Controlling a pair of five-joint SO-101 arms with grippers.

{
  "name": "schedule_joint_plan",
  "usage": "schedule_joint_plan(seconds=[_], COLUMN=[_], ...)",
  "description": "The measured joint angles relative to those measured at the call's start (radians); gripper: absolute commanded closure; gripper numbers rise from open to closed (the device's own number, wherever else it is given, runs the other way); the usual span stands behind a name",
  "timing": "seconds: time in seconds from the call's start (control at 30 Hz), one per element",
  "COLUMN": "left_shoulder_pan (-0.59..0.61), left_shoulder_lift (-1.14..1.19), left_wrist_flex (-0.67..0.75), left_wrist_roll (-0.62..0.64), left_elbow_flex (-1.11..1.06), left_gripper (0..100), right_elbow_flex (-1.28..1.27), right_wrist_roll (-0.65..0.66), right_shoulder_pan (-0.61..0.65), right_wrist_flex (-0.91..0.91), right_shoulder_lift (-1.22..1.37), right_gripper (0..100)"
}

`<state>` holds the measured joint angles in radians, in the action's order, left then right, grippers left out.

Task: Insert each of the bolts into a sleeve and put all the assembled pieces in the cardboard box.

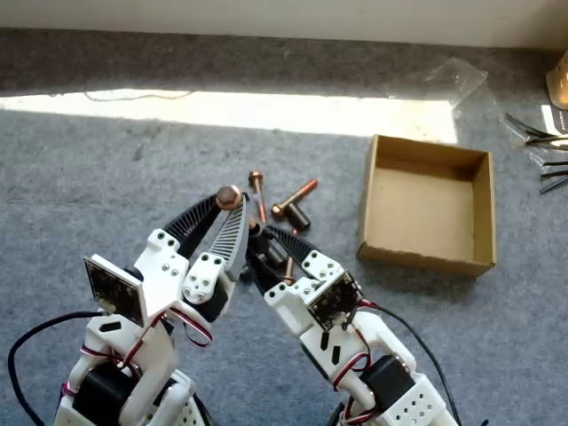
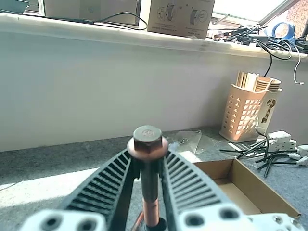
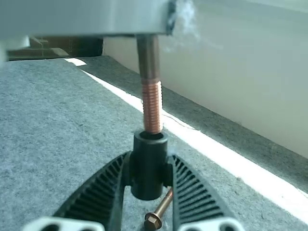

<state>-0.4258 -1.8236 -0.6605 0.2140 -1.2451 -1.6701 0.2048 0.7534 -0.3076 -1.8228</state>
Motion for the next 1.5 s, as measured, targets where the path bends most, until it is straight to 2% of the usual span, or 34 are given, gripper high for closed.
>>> schedule_joint_plan(seconds=[0.13,0.37,1.23,1.37,1.5], left_shoulder_pan=[-0.02,-0.043,-0.048,-0.048,-0.048], left_shoulder_lift=[0.0,0.012,0.012,0.012,0.012], left_wrist_flex=[-0.02,-0.028,-0.028,-0.028,-0.04], left_wrist_roll=[0.0,-0.037,-0.038,-0.038,-0.038], left_elbow_flex=[0.002,0.025,0.029,0.029,0.029], left_gripper=[94,94,94,98,99], right_elbow_flex=[0.0,0.0,0.0,0.0,0.0], right_wrist_roll=[0.0,0.0,0.0,0.0,0.0], right_shoulder_pan=[0.0,0.0,0.0,0.0,0.0], right_wrist_flex=[0.0,0.0,-0.02,-0.02,-0.02], right_shoulder_lift=[0.0,0.0,0.0,0.0,0.0], right_gripper=[99.3,99.3,99.3,99.3,99.3])
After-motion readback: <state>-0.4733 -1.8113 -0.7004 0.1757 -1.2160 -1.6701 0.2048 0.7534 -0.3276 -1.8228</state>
